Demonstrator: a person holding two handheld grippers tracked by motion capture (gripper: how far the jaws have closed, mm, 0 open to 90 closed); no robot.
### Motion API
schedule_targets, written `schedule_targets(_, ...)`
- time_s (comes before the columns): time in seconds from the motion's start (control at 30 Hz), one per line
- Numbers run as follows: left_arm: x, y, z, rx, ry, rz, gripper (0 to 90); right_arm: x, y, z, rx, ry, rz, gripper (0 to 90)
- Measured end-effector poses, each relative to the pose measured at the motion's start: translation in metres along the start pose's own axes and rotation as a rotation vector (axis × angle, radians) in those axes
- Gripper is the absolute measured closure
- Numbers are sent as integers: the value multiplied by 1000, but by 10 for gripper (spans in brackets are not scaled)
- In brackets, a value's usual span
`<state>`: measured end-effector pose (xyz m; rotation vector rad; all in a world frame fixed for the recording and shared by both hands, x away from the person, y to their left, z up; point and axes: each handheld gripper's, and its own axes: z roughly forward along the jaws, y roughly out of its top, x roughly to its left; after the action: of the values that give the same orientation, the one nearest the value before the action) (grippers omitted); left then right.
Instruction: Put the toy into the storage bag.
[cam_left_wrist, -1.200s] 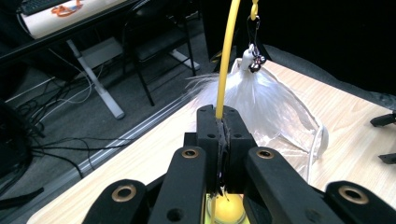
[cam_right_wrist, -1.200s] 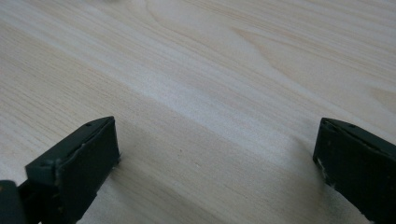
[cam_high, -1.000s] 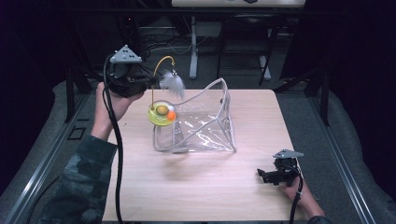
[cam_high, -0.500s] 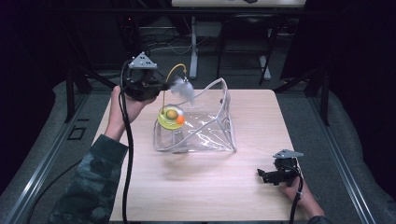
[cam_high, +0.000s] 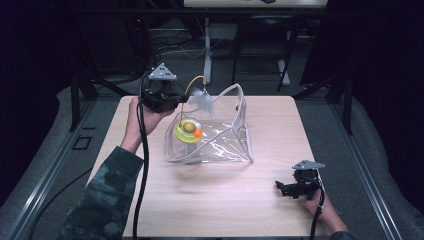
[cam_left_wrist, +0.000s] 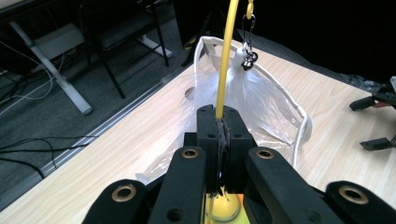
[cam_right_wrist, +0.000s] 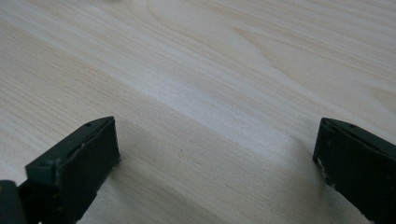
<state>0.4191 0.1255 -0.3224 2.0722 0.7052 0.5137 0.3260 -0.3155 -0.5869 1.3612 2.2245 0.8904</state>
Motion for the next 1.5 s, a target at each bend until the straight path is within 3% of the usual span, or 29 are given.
schedule_targets(0.83,-10,-13,34,47,-65,-22,884,0,0,0,-1,2,-2,0)
schedule_targets(1.5,-13,-28,56,100,-77,-41,883,0,0,0,-7,9,3,0)
